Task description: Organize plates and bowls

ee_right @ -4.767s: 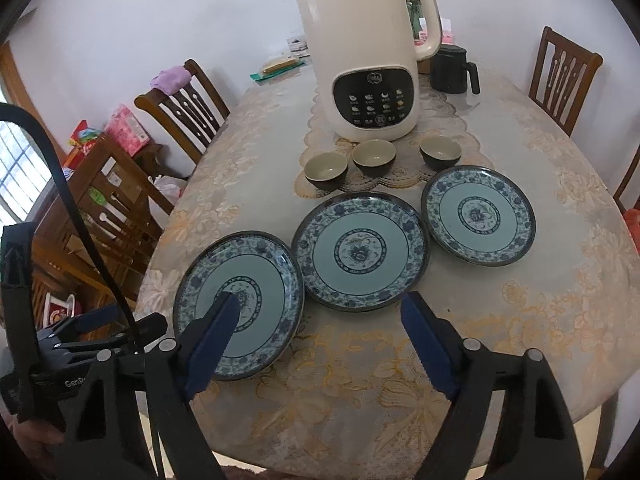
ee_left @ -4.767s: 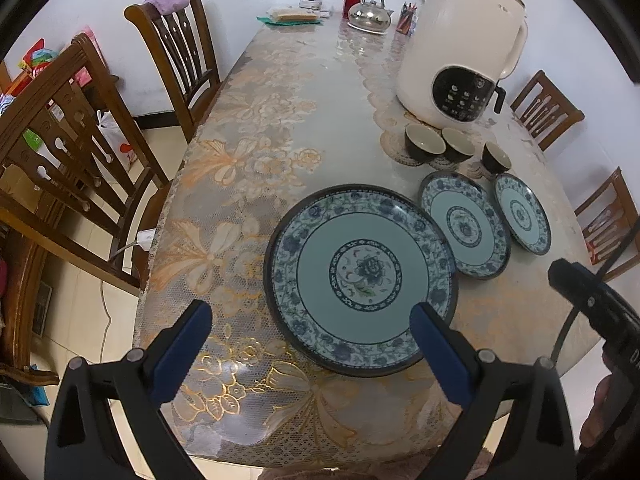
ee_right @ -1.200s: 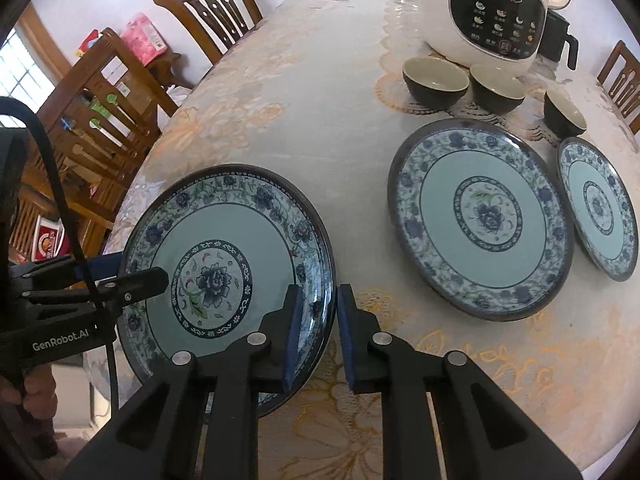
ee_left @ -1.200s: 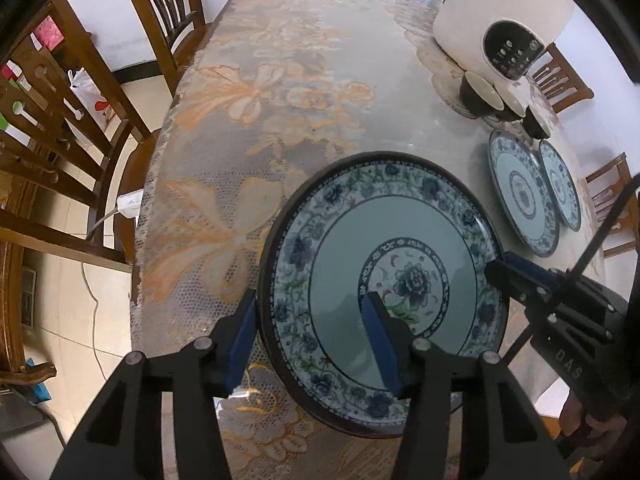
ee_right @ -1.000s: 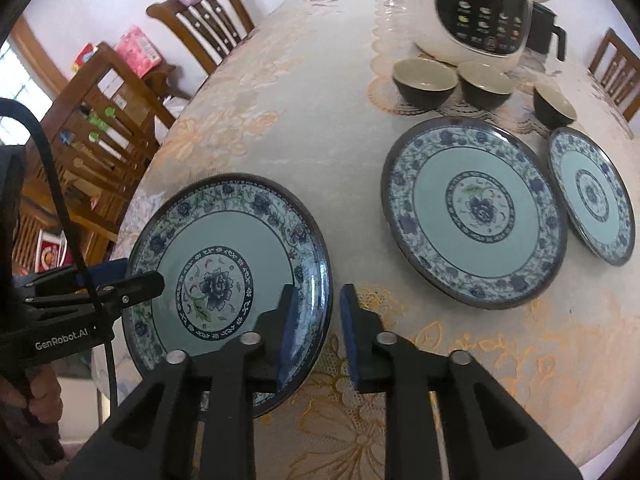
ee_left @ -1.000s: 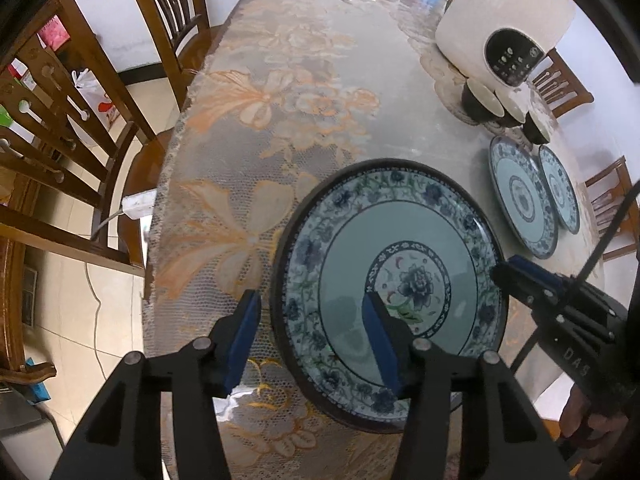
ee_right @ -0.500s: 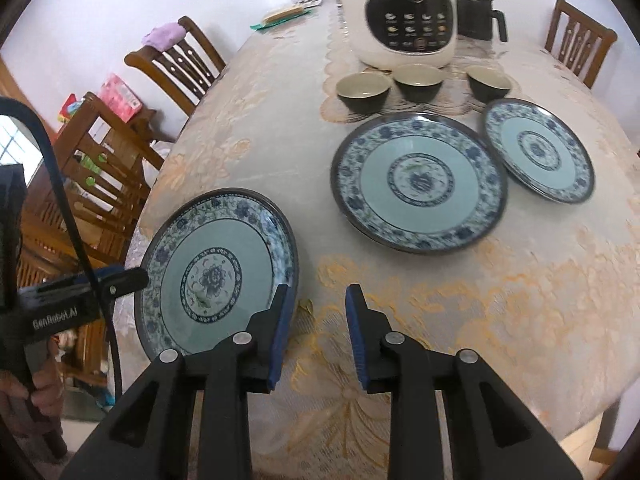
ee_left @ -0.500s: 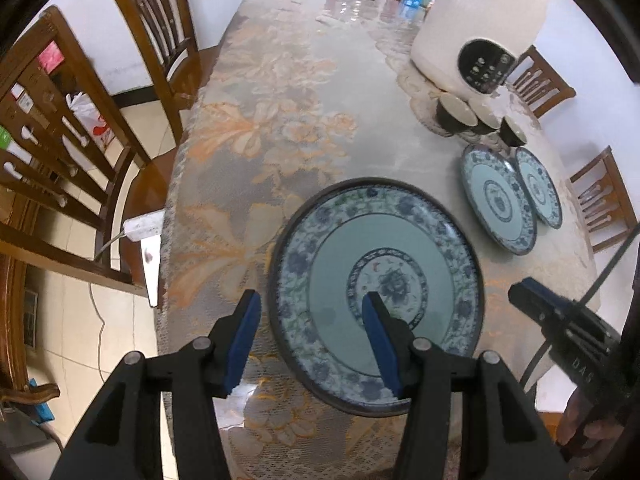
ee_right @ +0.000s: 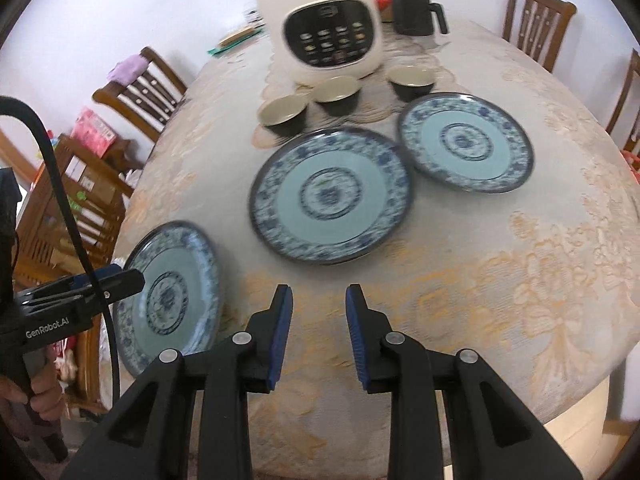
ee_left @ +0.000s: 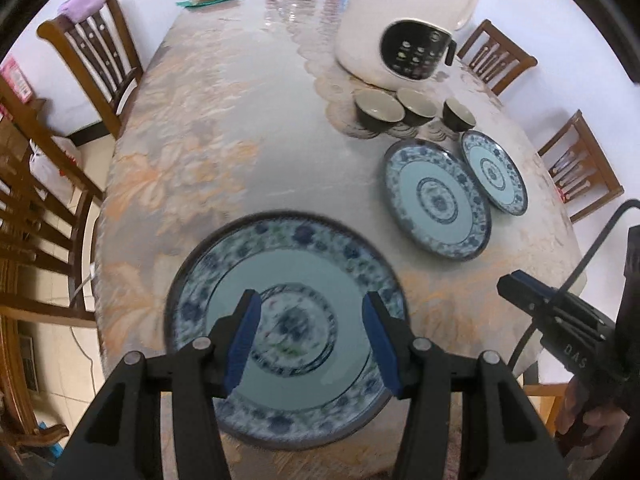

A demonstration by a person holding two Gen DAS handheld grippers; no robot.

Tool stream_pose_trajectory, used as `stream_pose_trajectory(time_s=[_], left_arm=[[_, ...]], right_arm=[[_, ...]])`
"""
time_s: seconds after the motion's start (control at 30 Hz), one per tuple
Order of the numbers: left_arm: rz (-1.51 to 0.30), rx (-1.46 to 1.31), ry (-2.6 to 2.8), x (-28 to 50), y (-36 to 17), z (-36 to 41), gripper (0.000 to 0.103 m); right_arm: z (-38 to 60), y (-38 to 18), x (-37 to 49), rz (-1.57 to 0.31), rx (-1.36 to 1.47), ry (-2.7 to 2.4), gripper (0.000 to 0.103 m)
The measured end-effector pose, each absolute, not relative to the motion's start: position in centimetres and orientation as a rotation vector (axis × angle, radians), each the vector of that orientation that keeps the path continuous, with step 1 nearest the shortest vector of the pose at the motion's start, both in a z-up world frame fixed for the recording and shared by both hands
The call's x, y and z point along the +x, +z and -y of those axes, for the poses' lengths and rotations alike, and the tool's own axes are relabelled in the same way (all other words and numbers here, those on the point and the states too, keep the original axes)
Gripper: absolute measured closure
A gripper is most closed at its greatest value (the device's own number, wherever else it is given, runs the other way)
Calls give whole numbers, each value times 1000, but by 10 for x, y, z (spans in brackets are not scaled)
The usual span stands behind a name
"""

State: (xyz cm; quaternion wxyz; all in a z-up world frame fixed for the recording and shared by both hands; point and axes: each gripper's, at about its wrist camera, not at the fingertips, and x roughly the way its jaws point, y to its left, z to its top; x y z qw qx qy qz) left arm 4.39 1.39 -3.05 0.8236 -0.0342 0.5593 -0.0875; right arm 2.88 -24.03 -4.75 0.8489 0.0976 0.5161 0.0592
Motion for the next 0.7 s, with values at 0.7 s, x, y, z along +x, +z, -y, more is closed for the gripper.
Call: stream_pose_trajectory(time_s=[0.7], left_arm=[[-1259, -36, -213, 127, -52, 38, 48]], right_arm=[[280, -81, 100, -1175, 267, 121, 74]])
